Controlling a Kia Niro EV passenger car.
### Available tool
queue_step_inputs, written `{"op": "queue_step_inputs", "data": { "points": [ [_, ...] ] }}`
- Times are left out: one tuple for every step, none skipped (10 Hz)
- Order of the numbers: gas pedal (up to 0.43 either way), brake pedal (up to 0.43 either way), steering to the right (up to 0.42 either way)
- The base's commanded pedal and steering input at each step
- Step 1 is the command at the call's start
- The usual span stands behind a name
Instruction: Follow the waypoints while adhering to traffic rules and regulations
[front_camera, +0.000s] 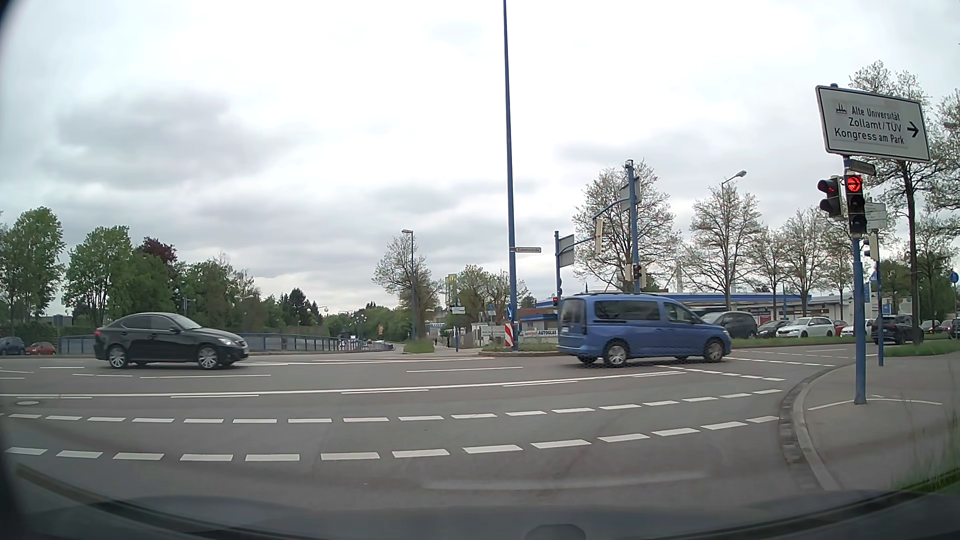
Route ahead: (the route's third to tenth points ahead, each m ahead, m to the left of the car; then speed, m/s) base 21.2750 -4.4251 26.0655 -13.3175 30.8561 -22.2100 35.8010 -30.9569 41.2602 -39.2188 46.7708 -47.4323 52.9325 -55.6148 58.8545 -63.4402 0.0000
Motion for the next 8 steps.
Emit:
{"op": "queue_step_inputs", "data": {
  "points": [
    [0.0,0.244,0.033],
    [0.0,0.244,0.033],
    [0.0,0.244,0.033],
    [0.0,0.244,0.033],
    [0.0,0.244,0.033],
    [0.0,0.244,0.033],
    [0.0,0.244,0.033],
    [0.0,0.244,0.033]
  ]
}}
